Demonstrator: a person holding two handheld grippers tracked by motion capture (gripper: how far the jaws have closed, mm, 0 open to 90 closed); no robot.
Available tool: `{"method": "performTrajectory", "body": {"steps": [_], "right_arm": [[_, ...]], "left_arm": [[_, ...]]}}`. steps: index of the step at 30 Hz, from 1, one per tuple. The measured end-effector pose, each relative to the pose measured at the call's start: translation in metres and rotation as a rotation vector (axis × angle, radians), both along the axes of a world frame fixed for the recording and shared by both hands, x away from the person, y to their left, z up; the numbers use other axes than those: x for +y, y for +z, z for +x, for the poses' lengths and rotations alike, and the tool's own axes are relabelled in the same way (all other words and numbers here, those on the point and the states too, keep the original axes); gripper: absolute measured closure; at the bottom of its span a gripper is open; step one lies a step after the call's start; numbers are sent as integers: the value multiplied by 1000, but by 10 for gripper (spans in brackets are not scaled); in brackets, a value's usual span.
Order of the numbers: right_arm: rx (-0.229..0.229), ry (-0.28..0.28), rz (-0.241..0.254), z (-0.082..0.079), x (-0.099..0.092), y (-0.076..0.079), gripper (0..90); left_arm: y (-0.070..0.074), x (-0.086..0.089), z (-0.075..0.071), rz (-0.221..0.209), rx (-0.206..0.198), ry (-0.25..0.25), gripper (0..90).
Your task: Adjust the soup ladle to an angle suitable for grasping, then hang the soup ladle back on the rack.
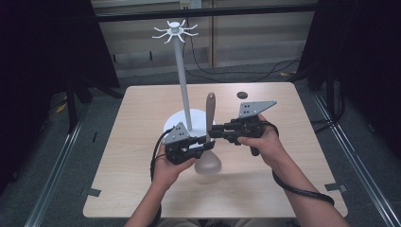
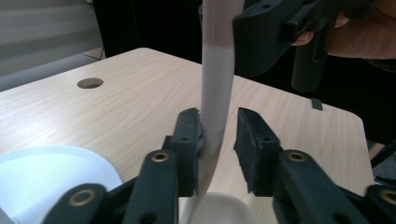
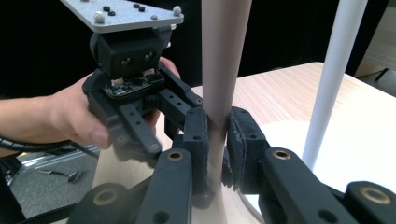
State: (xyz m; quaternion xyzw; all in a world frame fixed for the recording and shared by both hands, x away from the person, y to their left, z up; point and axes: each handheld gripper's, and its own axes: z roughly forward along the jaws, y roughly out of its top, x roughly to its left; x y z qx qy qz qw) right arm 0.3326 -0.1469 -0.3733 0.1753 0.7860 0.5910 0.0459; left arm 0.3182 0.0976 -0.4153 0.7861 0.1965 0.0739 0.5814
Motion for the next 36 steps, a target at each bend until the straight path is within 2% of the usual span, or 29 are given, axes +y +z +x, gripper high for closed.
{"method": "performTrajectory", "body": {"steps": [2, 5, 7, 10, 12, 14, 15, 18, 20, 23, 24, 27, 31, 36], "right_arm": [[6, 3, 6, 0, 0, 0, 788], [11, 7, 18, -1, 1, -1, 788], [11, 10, 30, -1, 2, -2, 787], [8, 5, 51, -1, 1, -2, 778], [2, -7, 61, -2, -2, -2, 731], [-6, -31, 68, -3, -7, -3, 630], [-10, -40, 64, -3, -9, -3, 614], [-7, -76, 28, -5, -19, -9, 502], [-2, -96, -2, -8, -24, -15, 461], [14, -133, -49, -12, -31, -27, 341], [14, -139, -56, -13, -32, -29, 321], [26, -184, -96, -16, -36, -41, 228], [49, -209, -132, -21, -38, -54, 144], [74, -214, -168, -27, -38, -72, 80]], "left_arm": [[1, 0, 0, -2, 11, -10, 782], [3, -2, -2, 24, 13, -5, 791], [4, -1, -1, 6, 23, -16, 793], [6, -1, -2, 4, 24, -6, 795], [7, 0, -2, 4, 34, -14, 796], [7, 3, -2, 8, 36, -14, 796], [8, 3, -2, 2, 39, -10, 796], [11, 7, -1, 6, 43, 3, 796], [12, 10, 0, 4, 42, 6, 796], [16, 12, 1, -3, 46, 15, 796], [18, 13, 2, 6, 47, 22, 796], [23, 16, 4, -5, 48, 29, 796], [29, 19, 6, -14, 52, 37, 796], [36, 21, 9, -25, 54, 41, 796]]}}
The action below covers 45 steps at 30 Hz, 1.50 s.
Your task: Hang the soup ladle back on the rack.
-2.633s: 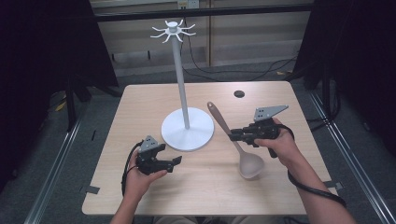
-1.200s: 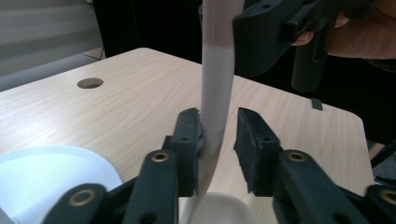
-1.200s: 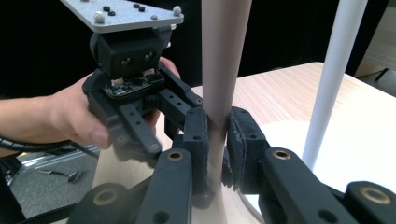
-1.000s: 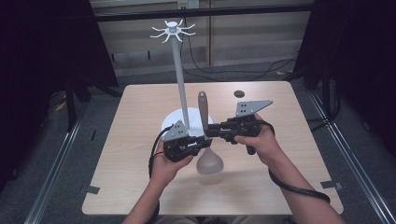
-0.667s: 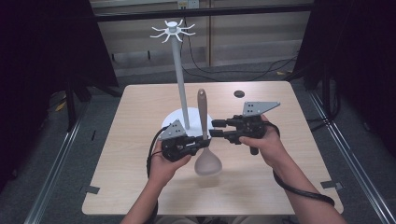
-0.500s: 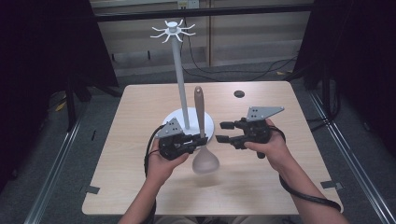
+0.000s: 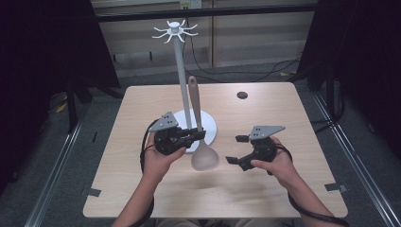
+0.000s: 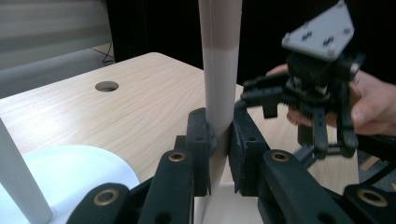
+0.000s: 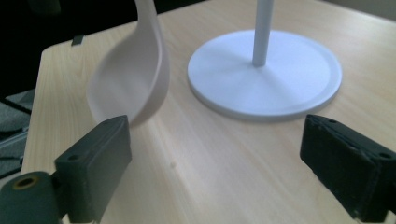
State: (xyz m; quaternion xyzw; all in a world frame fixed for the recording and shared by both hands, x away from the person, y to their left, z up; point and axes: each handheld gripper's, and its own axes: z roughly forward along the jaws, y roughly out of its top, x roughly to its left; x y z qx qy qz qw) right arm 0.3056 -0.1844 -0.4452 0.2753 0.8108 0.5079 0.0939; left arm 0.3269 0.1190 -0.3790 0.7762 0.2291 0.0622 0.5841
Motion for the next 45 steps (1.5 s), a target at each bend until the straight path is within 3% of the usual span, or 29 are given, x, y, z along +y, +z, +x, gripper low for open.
{"method": "performTrajectory", "body": {"steps": [5, 16, 39, 45], "right_arm": [[23, 14, -65, -3, 1, -10, 50], [37, -19, -90, -5, -2, -20, 42], [43, -4, -94, -6, 1, -23, 42], [47, 6, -87, -7, 2, -23, 42]], "left_arm": [[7, 2, 3, 6, -3, 10, 795], [22, 4, 10, -15, -2, 31, 795], [56, 3, 19, -16, -36, 34, 795], [61, 5, 25, -21, -24, 38, 796]]}}
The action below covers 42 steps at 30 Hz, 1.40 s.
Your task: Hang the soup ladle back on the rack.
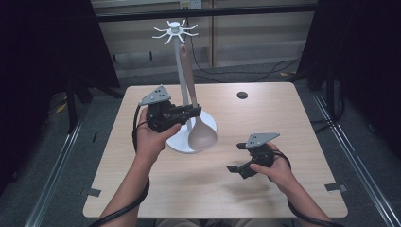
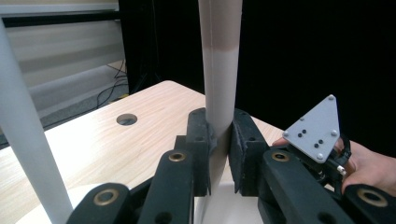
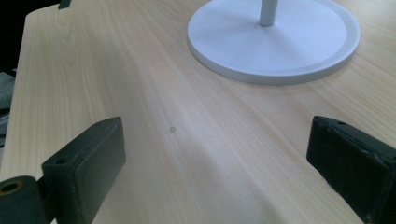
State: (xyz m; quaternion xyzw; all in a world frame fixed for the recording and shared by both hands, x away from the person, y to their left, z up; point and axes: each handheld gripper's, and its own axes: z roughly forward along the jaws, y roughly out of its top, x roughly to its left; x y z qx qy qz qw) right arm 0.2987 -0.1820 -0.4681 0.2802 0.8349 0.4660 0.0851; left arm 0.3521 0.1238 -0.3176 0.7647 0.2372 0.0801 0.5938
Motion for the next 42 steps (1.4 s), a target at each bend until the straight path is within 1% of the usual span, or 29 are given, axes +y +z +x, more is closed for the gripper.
{"method": "performTrajectory", "body": {"steps": [2, 8, 15, 18, 19, 21, 26, 30, 33, 35, 37, 40, 42], "right_arm": [[0, 0, 5, 0, 0, 0, 42], [-2, 2, 7, 0, -1, 0, 42], [2, -2, 13, 0, -2, 1, 42], [1, -1, 14, 0, -2, 1, 42], [2, 1, 13, 0, -2, 1, 42], [3, 5, 17, 0, -2, 1, 42], [5, 17, 18, 0, -2, 2, 42], [6, 20, 17, -1, -2, 1, 42], [5, 21, 17, 0, -2, 1, 43], [6, 19, 19, 0, -2, 1, 42], [6, 17, 14, -1, -2, 1, 42], [6, 21, 15, -1, -2, 1, 42], [5, 22, 16, -1, -2, 1, 42]], "left_arm": [[1, 0, 2, 8, -1, 6, 796], [3, -1, 9, 3, 6, 24, 796], [2, -5, 14, 21, 12, 24, 796], [1, -6, 15, 20, 15, 36, 795], [0, -6, 16, 21, 14, 33, 796], [0, -6, 16, 30, 12, 42, 795], [1, -4, 19, 17, 20, 53, 795], [1, -4, 21, 28, 15, 57, 795], [0, -4, 22, 23, 24, 58, 795], [-1, -5, 23, 26, 23, 56, 795], [-2, -5, 24, 26, 24, 65, 795], [-2, -5, 25, 22, 27, 61, 795], [-2, -5, 25, 18, 29, 67, 795]]}}
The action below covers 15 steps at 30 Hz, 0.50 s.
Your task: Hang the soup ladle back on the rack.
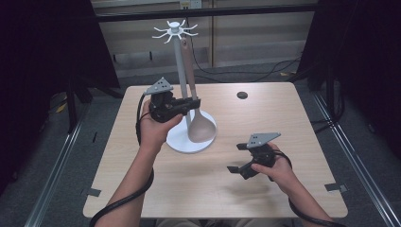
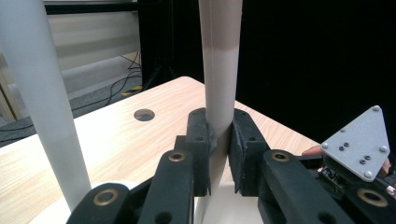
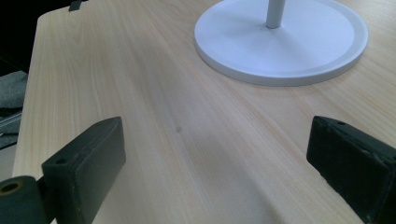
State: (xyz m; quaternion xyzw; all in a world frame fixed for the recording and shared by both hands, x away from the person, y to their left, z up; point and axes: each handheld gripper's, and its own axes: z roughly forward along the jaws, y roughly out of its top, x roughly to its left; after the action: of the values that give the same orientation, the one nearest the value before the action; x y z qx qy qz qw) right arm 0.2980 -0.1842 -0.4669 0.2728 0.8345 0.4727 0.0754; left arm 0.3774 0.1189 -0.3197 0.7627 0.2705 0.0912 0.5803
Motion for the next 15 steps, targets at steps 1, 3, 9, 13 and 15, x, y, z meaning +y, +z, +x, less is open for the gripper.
{"method": "performTrajectory", "body": {"steps": [1, 3, 9, 13, 15], "right_arm": [[0, 0, 0, 0, 0, 0, 42], [1, 0, 2, 0, 0, 0, 42], [0, 0, -4, 0, -1, 0, 43], [2, 4, -1, 0, -1, 0, 43], [3, 4, -2, 0, -1, -1, 43]], "left_arm": [[0, 0, 0, 0, 0, 2, 795], [0, 1, 1, 0, -1, 8, 795], [0, 3, 3, 7, -2, 23, 795], [-1, 4, 4, -2, 4, 26, 794], [-2, 4, 4, -7, 6, 26, 794]]}}
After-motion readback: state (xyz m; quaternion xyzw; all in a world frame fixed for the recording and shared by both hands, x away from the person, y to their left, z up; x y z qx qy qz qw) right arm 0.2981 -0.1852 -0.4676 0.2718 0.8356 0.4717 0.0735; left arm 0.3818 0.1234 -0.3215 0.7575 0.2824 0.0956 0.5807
